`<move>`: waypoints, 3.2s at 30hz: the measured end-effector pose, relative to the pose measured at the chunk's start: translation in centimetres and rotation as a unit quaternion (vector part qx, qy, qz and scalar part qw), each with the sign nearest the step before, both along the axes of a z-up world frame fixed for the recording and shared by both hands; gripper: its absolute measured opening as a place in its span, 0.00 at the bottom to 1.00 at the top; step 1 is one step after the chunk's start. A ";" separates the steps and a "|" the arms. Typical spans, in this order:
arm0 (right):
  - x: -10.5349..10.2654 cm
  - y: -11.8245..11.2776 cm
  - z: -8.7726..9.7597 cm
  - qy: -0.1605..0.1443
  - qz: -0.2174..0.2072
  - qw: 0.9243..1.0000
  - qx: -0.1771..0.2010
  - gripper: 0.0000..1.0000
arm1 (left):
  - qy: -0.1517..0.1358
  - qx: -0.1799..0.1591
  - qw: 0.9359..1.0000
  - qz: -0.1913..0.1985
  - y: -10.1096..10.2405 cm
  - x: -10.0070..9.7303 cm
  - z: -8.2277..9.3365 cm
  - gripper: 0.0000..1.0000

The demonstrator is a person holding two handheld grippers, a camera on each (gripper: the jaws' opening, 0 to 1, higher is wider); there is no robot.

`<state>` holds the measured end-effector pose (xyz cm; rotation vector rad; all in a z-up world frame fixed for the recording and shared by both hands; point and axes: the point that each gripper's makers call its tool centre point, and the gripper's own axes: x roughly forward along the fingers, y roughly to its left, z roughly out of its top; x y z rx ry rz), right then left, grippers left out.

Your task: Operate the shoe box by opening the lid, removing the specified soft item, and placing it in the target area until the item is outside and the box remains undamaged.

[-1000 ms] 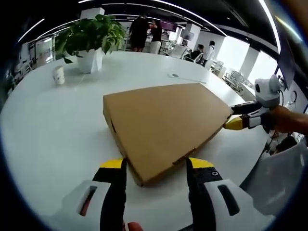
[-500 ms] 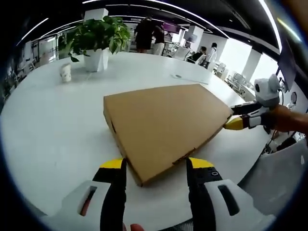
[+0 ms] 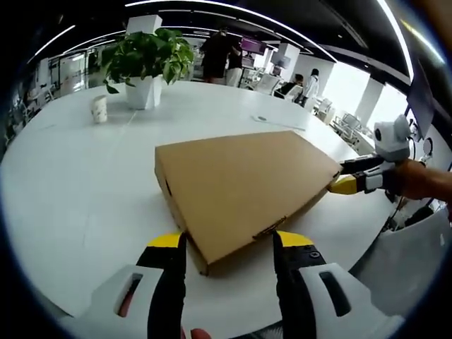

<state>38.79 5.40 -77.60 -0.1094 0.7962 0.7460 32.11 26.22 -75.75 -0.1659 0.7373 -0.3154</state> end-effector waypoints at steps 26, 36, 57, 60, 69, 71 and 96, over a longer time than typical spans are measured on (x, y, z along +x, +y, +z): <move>0.4 0.0 3.7 -0.008 -0.026 0.998 0.054 0.51 | -0.027 0.020 0.999 -0.038 0.7 -0.1 3.0 0.42; 1.1 0.1 6.0 -0.017 -0.039 0.996 0.075 0.50 | -0.049 0.019 0.998 -0.047 0.9 0.2 4.4 0.42; 3.8 0.6 10.3 -0.044 -0.047 0.993 0.102 0.47 | -0.099 0.092 0.989 -0.057 2.5 2.7 7.3 0.31; 4.0 0.7 10.5 -0.045 -0.044 0.993 0.100 0.47 | -0.102 0.105 0.988 -0.058 2.7 3.0 7.2 0.29; 4.6 1.1 11.7 -0.050 -0.046 0.992 0.102 0.47 | -0.119 0.171 0.976 -0.060 3.0 3.8 8.0 0.26; 4.6 1.3 12.0 -0.055 -0.042 0.993 0.099 0.47 | -0.123 0.182 0.974 -0.062 3.0 4.1 8.2 0.27; 7.0 2.2 14.2 -0.059 -0.051 0.991 0.110 0.47 | -0.152 0.207 0.966 -0.021 5.2 6.4 9.8 0.07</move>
